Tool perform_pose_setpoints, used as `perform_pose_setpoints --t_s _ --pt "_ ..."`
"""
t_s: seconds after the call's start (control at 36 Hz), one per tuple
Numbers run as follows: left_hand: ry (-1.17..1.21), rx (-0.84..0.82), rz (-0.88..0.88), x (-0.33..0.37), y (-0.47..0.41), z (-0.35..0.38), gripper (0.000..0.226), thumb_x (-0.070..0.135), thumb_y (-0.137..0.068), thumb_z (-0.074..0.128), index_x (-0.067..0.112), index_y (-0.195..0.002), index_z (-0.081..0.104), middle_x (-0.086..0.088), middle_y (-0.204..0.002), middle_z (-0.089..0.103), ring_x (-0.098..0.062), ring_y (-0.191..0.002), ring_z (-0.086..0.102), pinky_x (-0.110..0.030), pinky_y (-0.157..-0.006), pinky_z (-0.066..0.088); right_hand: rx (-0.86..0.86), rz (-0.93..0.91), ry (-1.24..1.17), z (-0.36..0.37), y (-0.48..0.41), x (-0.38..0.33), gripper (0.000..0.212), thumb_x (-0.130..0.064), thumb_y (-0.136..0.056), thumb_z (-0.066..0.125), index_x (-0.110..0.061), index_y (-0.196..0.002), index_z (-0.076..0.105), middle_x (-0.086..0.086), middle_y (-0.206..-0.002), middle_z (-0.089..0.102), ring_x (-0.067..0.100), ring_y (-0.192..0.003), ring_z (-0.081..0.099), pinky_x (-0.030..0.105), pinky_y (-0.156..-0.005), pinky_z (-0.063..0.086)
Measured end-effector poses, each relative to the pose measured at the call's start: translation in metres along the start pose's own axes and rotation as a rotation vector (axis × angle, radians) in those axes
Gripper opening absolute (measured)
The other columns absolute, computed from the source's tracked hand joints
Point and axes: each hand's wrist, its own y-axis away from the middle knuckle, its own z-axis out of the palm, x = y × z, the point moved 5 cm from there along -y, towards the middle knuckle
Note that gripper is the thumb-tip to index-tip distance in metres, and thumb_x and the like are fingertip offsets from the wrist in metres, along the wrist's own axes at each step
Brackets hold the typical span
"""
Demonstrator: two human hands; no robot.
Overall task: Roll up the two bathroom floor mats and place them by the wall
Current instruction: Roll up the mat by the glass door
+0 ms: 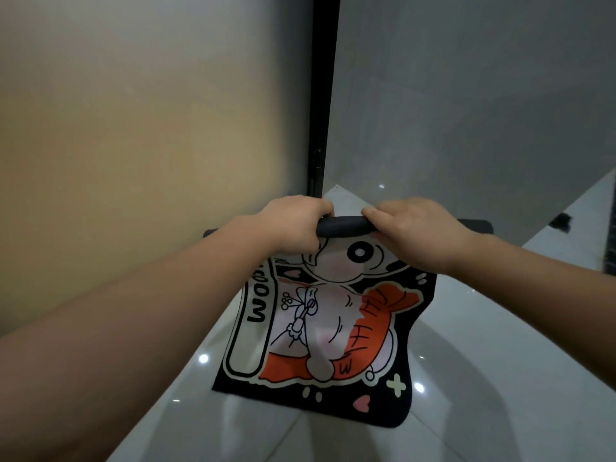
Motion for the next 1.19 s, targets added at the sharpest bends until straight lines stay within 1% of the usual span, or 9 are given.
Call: perform_pose_setpoints --t_s 0.22,0.42,0.56,0.72,0.81,0.89,1.0,1.08,1.19 --pt "0.249 -0.286 -0.09 -0.001 0.007 0.012 0.013 0.031 -0.07 0.067 0.027 -0.078 0.057 0.002 -0.073 0.06 -0.016 -0.067 0.059 -0.027 -0.056 0.04 0.115 -0.235 0.128 -0.001 0.005 -0.011 0.044 0.0 -0.076 0.062 -0.002 -0.12 0.054 0.014 -0.086 0.061 0.03 -0.069 0.057 0.042 -0.058 0.049" --pt "-0.267 0.167 0.131 0.017 0.007 0.01 0.021 0.015 -0.079 0.051 0.019 -0.099 0.048 -0.006 -0.088 0.061 -0.028 -0.076 0.057 -0.032 -0.057 0.031 -0.25 0.091 -0.295 0.008 -0.016 -0.001 0.056 -0.061 -0.074 0.057 -0.031 -0.121 0.047 -0.001 -0.102 0.06 0.019 -0.087 0.056 0.034 -0.07 0.047" --pt "-0.296 0.277 0.159 0.021 0.01 0.017 0.018 0.015 -0.08 0.052 0.018 -0.097 0.044 -0.004 -0.092 0.06 -0.027 -0.078 0.059 -0.034 -0.053 0.027 -0.445 0.233 -0.516 0.017 -0.024 0.008 0.023 -0.051 -0.076 0.065 -0.031 -0.082 0.055 -0.009 -0.068 0.057 0.012 -0.063 0.055 0.029 -0.052 0.037" --pt "-0.121 -0.033 0.002 -0.004 0.007 0.017 0.044 0.043 -0.062 0.063 0.03 -0.1 0.045 0.008 -0.077 0.056 -0.018 -0.067 0.053 -0.031 -0.054 0.037 -0.078 -0.036 -0.037 0.01 -0.027 -0.01 0.017 -0.036 -0.087 0.052 -0.02 -0.094 0.052 -0.001 -0.08 0.061 0.026 -0.073 0.06 0.031 -0.053 0.029" --pt "0.18 -0.205 -0.064 -0.014 0.01 0.02 0.045 0.038 -0.058 0.07 0.031 -0.098 0.051 0.003 -0.085 0.062 -0.017 -0.074 0.061 -0.033 -0.064 0.05 0.092 -0.178 0.098 0.004 -0.023 -0.02 0.011 -0.019 -0.084 0.057 -0.014 -0.093 0.053 0.004 -0.078 0.06 0.027 -0.063 0.059 0.032 -0.048 0.029" --pt "0.216 -0.194 -0.091 -0.016 0.01 0.02 0.028 0.026 -0.065 0.066 0.027 -0.09 0.055 -0.001 -0.079 0.063 -0.018 -0.068 0.062 -0.034 -0.059 0.051 0.149 -0.172 0.1 0.004 -0.023 -0.023 0.013 -0.015 -0.08 0.061 -0.012 -0.092 0.055 0.007 -0.075 0.058 0.028 -0.061 0.057 0.032 -0.047 0.03" --pt "-0.149 0.063 -0.028 -0.007 0.014 0.021 0.016 0.022 -0.073 0.055 0.026 -0.086 0.048 0.005 -0.069 0.051 -0.021 -0.065 0.049 -0.031 -0.052 0.032 -0.113 0.008 -0.085 0.019 -0.031 -0.012 0.03 -0.042 -0.077 0.058 -0.025 -0.102 0.052 -0.001 -0.087 0.057 0.024 -0.077 0.058 0.03 -0.056 0.034" --pt "-0.265 0.255 0.053 0.003 0.019 0.023 0.017 0.019 -0.075 0.054 0.023 -0.09 0.046 -0.001 -0.077 0.058 -0.027 -0.07 0.057 -0.032 -0.054 0.028 -0.408 0.18 -0.34 0.033 -0.031 0.003 0.03 -0.046 -0.069 0.065 -0.033 -0.092 0.054 -0.009 -0.073 0.055 0.012 -0.065 0.053 0.028 -0.051 0.034" --pt "-0.266 0.29 0.058 0.006 0.018 0.023 0.022 0.026 -0.073 0.058 0.023 -0.09 0.044 0.001 -0.079 0.058 -0.026 -0.073 0.059 -0.031 -0.054 0.026 -0.394 0.196 -0.327 0.037 -0.033 0.006 0.015 -0.036 -0.074 0.064 -0.029 -0.079 0.052 -0.008 -0.066 0.051 0.016 -0.064 0.054 0.029 -0.051 0.037"
